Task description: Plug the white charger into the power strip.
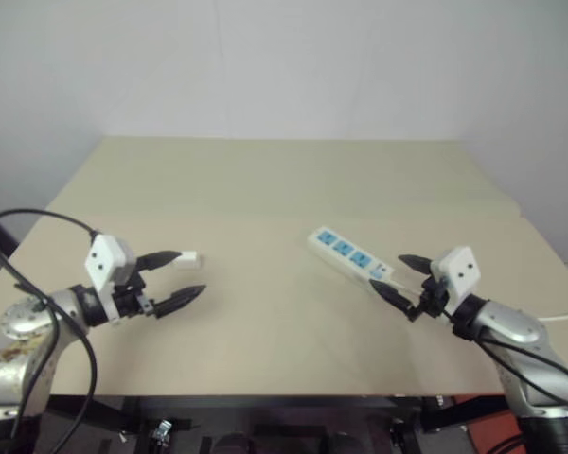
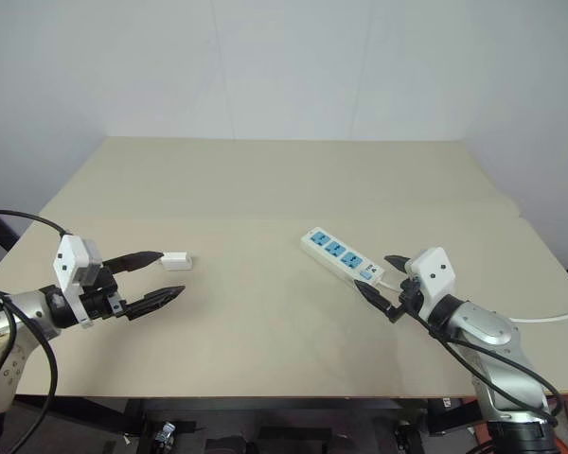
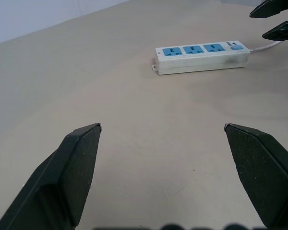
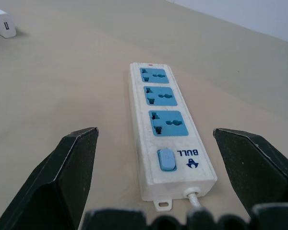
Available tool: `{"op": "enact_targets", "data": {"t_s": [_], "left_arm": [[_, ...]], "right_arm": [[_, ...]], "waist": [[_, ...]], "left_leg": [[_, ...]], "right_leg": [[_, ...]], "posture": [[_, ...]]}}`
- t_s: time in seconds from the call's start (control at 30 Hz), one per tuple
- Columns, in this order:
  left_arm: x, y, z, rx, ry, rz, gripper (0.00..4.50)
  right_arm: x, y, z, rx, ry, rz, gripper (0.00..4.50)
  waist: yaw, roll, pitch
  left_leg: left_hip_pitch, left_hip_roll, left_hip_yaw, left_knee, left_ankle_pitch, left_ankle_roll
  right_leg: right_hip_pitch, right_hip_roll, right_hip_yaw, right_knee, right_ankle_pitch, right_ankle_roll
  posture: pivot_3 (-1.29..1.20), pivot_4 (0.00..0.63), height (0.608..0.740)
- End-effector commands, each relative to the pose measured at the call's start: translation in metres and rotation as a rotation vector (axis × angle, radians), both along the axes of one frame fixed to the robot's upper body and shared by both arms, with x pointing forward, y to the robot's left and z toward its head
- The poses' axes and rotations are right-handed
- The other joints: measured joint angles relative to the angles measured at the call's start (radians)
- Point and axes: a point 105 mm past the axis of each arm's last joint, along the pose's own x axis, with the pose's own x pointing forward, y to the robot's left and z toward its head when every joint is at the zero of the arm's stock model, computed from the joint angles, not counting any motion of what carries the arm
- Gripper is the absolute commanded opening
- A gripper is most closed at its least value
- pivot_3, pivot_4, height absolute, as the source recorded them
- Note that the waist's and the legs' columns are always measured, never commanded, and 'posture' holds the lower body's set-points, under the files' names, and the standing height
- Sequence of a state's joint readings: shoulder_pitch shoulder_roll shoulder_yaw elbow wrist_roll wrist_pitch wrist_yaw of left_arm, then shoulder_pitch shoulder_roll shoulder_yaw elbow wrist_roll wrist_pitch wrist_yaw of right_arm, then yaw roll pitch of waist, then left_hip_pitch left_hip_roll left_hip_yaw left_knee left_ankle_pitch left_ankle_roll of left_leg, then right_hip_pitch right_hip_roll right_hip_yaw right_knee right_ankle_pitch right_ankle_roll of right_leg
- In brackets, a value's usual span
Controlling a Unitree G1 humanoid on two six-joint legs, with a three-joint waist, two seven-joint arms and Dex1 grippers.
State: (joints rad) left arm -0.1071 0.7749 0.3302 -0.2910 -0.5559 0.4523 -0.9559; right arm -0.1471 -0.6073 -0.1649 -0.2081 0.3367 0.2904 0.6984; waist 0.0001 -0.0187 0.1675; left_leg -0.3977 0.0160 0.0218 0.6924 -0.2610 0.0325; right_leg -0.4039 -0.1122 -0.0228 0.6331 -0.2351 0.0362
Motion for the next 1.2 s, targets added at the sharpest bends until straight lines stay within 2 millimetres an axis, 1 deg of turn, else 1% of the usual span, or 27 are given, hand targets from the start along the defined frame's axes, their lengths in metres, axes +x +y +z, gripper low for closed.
{"op": "enact_targets", "data": {"t_s": [0.03, 0.3, 0.43, 0.63, 0.77, 0.87, 1.07, 1.2], "left_arm": [[-0.001, 0.000, 0.012, 0.004, -0.054, -0.012, 4.49], [-0.001, -0.001, 0.012, 0.004, -0.055, -0.016, 4.49], [-0.001, -0.002, 0.012, 0.003, -0.054, -0.021, 4.49], [0.000, -0.004, 0.014, 0.005, -0.056, -0.037, 4.49], [-0.001, -0.007, 0.016, -0.001, -0.057, -0.054, 4.49], [-0.001, -0.008, 0.016, 0.002, -0.056, -0.064, 4.49], [-0.003, -0.008, 0.018, 0.010, -0.056, -0.069, 4.49], [-0.005, -0.008, 0.018, 0.013, -0.054, -0.071, 4.49]], "right_arm": [[0.000, 0.001, 0.017, 0.003, -0.073, 0.017, 4.50], [-0.001, 0.001, 0.017, -0.001, -0.073, 0.021, 4.50], [0.003, 0.001, 0.015, 0.005, -0.072, 0.019, 4.50], [0.024, 0.007, 0.004, 0.078, -0.044, 0.028, 4.50], [0.043, 0.012, -0.007, 0.084, -0.028, 0.052, 4.50], [0.052, 0.014, -0.015, 0.080, -0.019, 0.067, 4.50], [0.062, 0.011, -0.033, 0.060, 0.006, 0.087, 4.50], [0.067, 0.005, -0.040, 0.066, 0.012, 0.074, 4.50]], "waist": [[0.000, 0.000, 0.000], [0.000, 0.000, 0.000], [0.000, 0.000, 0.000], [-0.005, 0.000, 0.000], [-0.011, 0.000, 0.000], [-0.012, 0.000, 0.000], [-0.014, 0.000, 0.000], [-0.013, 0.000, 0.000]], "left_leg": [[0.000, 0.000, 0.000, 0.000, 0.000, 0.000], [0.000, 0.000, 0.000, 0.000, 0.000, 0.000], [0.000, 0.000, 0.000, 0.000, 0.000, 0.000], [0.001, 0.001, 0.001, 0.000, 0.000, 0.000], [0.001, 0.001, 0.003, -0.001, 0.000, 0.000], [0.001, 0.001, 0.003, -0.001, 0.000, 0.000], [0.001, 0.001, 0.004, -0.001, 0.000, 0.000], [0.003, 0.001, 0.005, -0.001, 0.000, 0.000]], "right_leg": [[0.000, 0.000, 0.000, 0.000, 0.000, 0.000], [0.000, 0.000, 0.000, 0.000, 0.000, 0.000], [0.000, 0.000, 0.000, 0.000, 0.000, 0.000], [0.000, 0.001, 0.002, 0.000, 0.001, -0.001], [-0.001, 0.002, 0.004, 0.000, 0.001, -0.001], [-0.001, 0.002, 0.004, 0.000, 0.001, -0.001], [-0.001, 0.002, 0.006, 0.000, 0.001, 0.000], [0.000, 0.002, 0.007, 0.000, 0.001, 0.000]], "posture": [[0.00, 0.150, 0.740], [0.00, 0.150, 0.740], [0.00, 0.150, 0.740], [0.00, 0.150, 0.740], [0.00, 0.150, 0.740], [0.00, 0.150, 0.740], [0.00, 0.150, 0.740], [0.00, 0.150, 0.740]]}}
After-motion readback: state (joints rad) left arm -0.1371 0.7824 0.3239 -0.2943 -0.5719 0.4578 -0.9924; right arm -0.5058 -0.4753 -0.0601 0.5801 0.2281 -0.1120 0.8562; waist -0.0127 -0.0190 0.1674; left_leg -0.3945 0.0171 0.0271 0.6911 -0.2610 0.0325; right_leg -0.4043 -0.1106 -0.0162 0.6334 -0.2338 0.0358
